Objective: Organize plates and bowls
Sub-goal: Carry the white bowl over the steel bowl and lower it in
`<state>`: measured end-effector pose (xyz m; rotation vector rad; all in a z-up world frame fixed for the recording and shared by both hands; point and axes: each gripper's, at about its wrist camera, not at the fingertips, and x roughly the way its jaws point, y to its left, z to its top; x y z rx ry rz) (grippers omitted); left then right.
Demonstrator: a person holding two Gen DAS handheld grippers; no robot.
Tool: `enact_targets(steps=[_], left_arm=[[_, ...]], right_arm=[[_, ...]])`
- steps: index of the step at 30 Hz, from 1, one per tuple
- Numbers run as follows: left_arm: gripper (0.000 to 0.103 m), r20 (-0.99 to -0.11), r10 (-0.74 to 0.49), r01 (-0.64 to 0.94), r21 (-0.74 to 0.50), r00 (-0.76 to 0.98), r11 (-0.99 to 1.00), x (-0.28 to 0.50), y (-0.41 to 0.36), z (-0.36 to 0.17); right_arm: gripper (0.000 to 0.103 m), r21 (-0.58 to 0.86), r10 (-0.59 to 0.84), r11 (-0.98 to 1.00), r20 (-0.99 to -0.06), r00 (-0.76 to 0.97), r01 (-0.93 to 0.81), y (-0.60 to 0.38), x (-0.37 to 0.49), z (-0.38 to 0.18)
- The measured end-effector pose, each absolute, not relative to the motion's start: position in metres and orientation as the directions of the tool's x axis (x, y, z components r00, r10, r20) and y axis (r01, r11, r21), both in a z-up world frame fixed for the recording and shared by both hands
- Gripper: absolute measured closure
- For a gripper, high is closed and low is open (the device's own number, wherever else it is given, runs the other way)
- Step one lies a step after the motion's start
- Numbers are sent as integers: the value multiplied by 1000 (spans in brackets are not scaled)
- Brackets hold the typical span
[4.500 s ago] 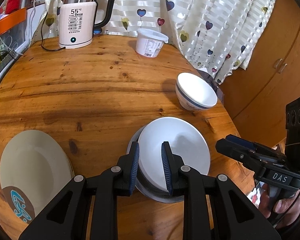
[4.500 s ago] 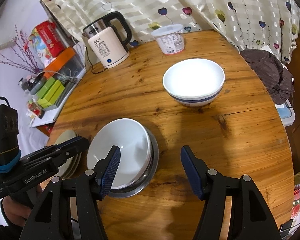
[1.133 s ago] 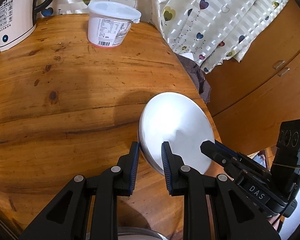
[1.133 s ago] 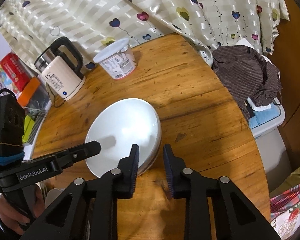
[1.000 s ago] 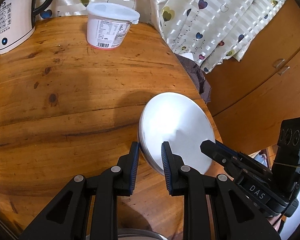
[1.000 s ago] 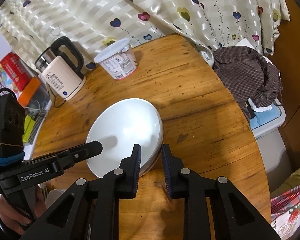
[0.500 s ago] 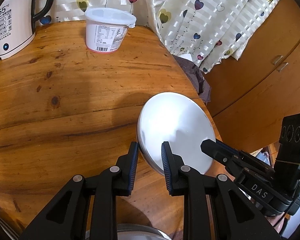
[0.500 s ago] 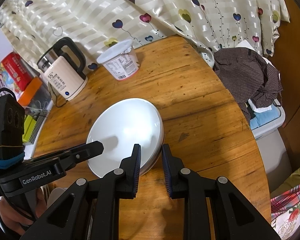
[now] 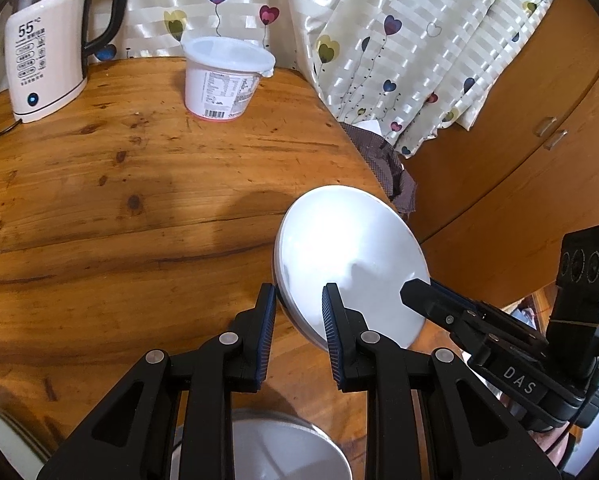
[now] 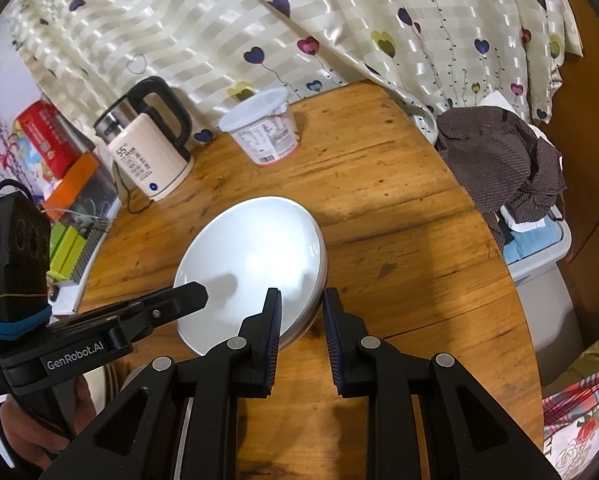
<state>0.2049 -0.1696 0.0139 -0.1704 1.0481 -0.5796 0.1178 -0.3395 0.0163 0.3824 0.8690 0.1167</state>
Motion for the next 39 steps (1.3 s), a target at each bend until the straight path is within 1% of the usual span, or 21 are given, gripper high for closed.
enact_targets(steps=[22, 39], left_arm=[[78, -724, -518, 336, -400, 455, 853, 149, -115, 51], [78, -732, -490, 285, -400, 473, 871, 109, -81, 42]], right_arm=[[82, 374, 309, 926, -686, 659, -45, -292, 80, 54], [82, 367, 342, 925, -700, 627, -96, -257, 53, 50]])
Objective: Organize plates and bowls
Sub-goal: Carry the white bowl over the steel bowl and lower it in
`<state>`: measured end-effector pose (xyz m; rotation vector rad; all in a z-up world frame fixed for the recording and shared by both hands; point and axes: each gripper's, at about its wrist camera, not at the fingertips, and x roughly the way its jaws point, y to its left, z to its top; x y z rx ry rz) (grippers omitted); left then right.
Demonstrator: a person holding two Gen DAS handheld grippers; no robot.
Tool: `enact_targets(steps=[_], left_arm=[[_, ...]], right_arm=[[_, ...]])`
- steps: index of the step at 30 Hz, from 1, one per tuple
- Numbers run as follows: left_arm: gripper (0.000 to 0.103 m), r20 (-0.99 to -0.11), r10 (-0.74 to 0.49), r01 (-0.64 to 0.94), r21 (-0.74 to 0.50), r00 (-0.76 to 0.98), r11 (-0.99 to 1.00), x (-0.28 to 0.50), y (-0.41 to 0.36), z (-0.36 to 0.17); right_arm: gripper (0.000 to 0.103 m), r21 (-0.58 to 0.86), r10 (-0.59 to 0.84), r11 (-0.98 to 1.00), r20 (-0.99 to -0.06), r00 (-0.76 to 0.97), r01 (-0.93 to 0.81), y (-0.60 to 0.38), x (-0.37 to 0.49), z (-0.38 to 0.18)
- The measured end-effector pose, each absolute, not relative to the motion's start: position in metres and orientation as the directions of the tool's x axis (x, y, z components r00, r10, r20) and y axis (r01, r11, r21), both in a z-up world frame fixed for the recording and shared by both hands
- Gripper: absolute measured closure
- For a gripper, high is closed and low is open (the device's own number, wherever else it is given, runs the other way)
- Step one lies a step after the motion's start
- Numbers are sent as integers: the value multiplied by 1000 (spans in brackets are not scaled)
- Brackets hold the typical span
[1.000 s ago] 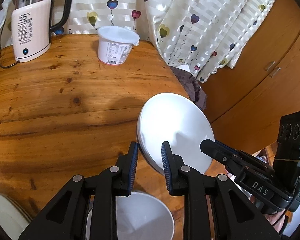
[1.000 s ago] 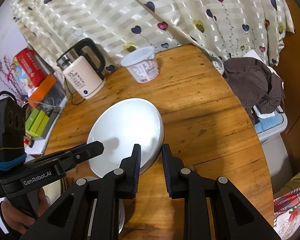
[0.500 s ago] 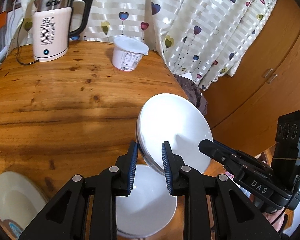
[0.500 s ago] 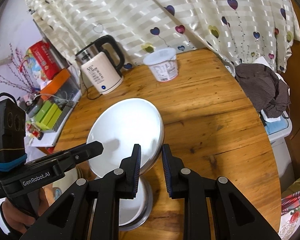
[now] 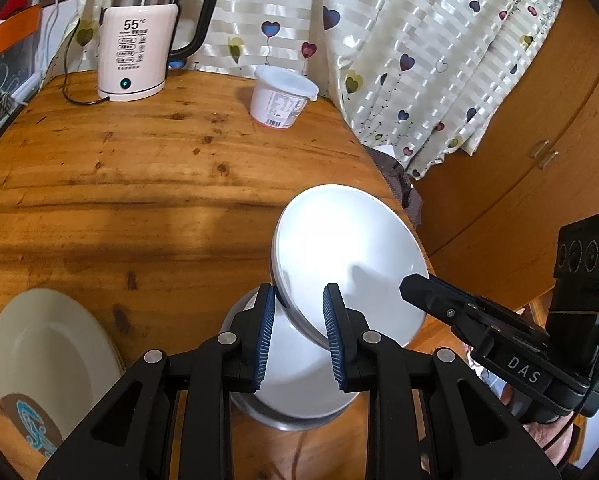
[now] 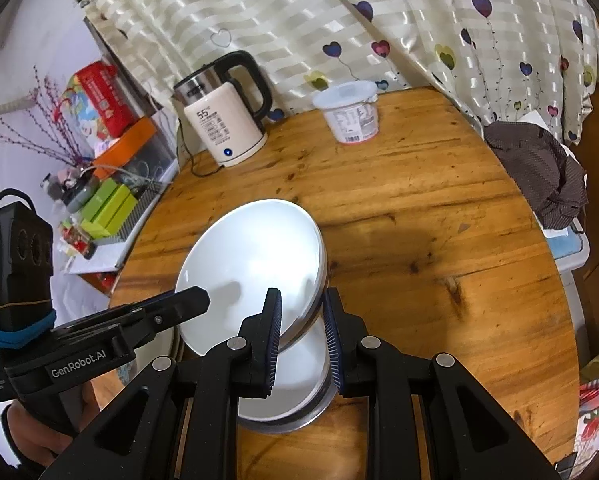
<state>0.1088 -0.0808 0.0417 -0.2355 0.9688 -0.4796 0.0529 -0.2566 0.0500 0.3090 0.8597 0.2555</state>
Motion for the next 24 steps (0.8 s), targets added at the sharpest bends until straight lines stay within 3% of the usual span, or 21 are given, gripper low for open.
enact_targets(steps=[24], left_arm=[[78, -764, -464, 236, -399, 448, 886, 85, -69, 17]], right_arm=[[82, 368, 363, 923, -742, 564, -110, -243, 33, 24]])
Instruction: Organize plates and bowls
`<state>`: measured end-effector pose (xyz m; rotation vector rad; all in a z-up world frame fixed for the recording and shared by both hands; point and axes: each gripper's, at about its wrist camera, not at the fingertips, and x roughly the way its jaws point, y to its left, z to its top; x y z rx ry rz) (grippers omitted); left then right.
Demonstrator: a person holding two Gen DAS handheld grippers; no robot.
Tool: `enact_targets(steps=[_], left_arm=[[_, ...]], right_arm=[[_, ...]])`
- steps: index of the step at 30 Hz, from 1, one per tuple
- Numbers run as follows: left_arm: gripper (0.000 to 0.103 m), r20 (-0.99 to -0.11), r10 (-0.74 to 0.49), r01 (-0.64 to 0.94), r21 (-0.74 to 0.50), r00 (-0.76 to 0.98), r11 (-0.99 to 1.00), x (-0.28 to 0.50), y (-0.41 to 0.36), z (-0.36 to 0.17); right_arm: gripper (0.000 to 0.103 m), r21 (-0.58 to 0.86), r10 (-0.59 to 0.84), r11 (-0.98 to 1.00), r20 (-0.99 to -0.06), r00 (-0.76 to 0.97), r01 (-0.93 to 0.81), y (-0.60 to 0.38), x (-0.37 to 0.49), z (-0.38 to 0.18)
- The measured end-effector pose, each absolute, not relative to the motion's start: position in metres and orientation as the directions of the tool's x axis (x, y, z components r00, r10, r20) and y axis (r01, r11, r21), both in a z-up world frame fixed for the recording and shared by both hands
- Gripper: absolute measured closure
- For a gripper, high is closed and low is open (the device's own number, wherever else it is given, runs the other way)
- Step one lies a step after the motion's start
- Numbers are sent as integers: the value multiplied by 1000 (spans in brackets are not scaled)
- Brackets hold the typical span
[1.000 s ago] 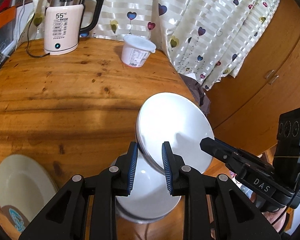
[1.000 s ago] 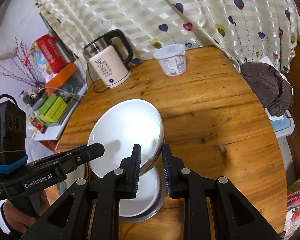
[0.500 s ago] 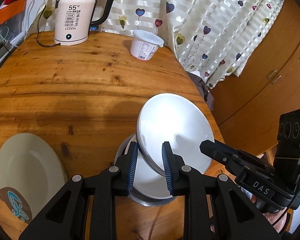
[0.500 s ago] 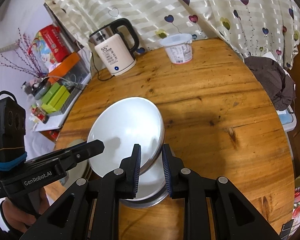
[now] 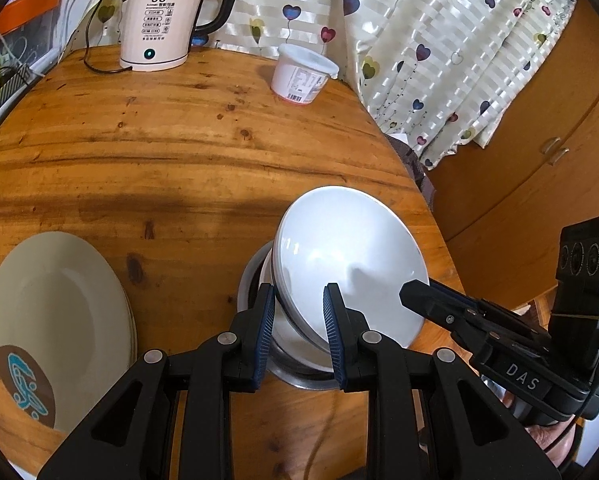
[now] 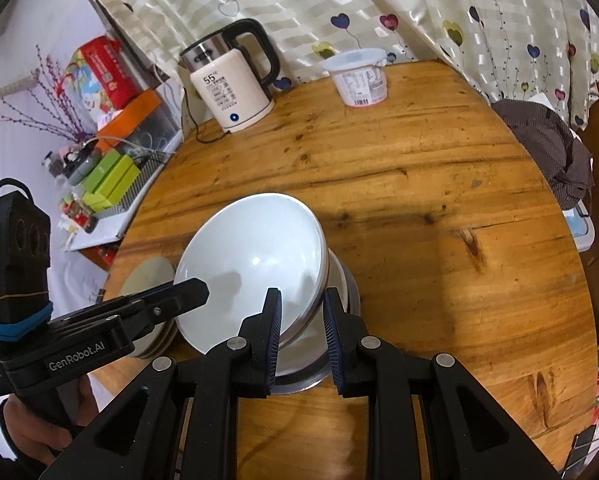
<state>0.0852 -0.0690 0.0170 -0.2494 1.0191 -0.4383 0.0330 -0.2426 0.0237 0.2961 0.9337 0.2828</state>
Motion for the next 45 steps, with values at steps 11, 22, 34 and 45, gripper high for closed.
enact_targets(steps=[11, 22, 34, 45], left_arm=[[78, -782, -458, 223, -400, 423, 889, 86, -70, 8], [78, -785, -457, 221, -400, 419, 890, 86, -70, 4], [78, -778, -464, 220, -408, 424, 886, 87, -69, 3], [78, -763, -464, 221, -409, 449, 886, 85, -64, 5]], right_arm=[[82, 370, 364, 923, -760, 538, -103, -243, 35, 13], [80, 367, 365, 924, -767, 528, -106, -243, 35, 11], [79, 371, 368, 923, -771, 520, -103, -242, 35, 8], [79, 379, 379, 918, -758, 531, -114, -247, 35, 12]])
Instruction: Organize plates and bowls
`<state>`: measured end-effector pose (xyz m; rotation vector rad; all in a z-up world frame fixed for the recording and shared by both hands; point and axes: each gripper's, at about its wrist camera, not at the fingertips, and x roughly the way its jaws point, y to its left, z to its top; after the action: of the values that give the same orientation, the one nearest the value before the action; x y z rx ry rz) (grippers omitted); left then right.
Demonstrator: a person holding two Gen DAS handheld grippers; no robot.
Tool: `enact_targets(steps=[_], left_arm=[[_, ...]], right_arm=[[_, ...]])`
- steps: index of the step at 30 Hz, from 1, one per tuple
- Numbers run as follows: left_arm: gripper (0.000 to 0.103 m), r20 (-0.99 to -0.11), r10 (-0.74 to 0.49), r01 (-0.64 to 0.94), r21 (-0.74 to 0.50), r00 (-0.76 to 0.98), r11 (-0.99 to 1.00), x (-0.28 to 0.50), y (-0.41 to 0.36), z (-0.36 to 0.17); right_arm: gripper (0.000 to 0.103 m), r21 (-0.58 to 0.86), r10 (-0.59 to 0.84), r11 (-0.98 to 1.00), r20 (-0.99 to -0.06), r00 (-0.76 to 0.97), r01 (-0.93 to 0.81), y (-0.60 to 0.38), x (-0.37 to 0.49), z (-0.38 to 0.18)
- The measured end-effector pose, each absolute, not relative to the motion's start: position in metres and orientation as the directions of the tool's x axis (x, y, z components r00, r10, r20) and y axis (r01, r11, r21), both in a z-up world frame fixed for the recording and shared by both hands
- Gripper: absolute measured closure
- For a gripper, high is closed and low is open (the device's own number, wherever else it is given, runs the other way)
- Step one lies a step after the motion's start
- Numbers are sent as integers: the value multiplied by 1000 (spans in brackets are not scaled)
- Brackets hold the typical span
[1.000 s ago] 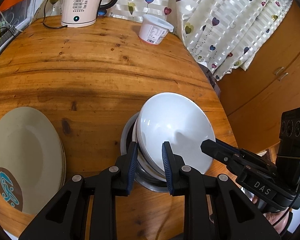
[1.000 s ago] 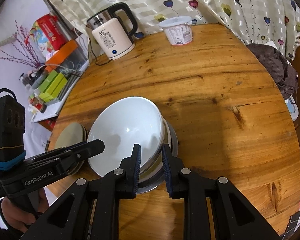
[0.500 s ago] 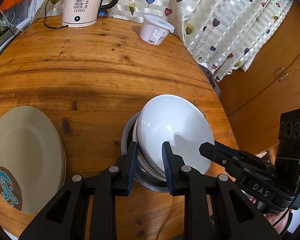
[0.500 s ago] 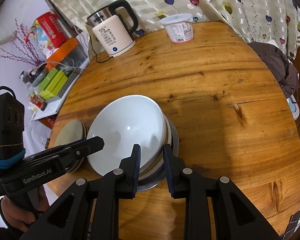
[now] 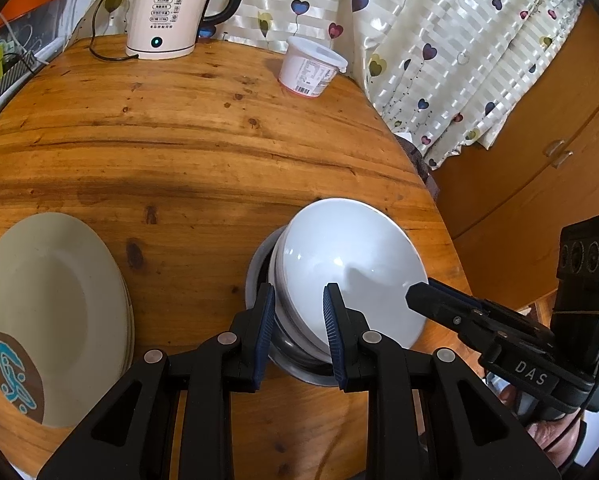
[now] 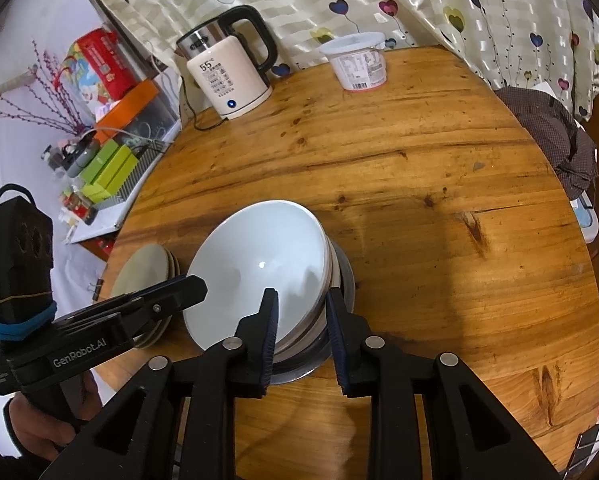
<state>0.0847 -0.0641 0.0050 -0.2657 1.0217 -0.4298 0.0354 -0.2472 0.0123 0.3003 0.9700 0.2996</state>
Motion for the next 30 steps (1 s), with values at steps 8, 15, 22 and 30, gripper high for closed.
enact_targets(steps=[8, 15, 22, 30], left_arm=[[78, -751, -446, 240, -377, 486, 895, 79, -64, 9], [78, -741, -428, 248, -350, 517, 904, 73, -62, 11], [78, -729, -424, 260, -335, 537, 906, 66, -60, 12], [78, -717, -428, 270, -333, 550, 904, 60, -55, 13]], right_arm=[[70, 382, 398, 912, -743, 538, -147, -248, 32, 14], [56, 365, 393, 916, -729, 560, -167, -249, 27, 17], [50, 356, 393, 917, -719, 573, -181, -251, 24, 18], [50, 351, 404, 912, -695, 595, -211, -253, 19, 20]])
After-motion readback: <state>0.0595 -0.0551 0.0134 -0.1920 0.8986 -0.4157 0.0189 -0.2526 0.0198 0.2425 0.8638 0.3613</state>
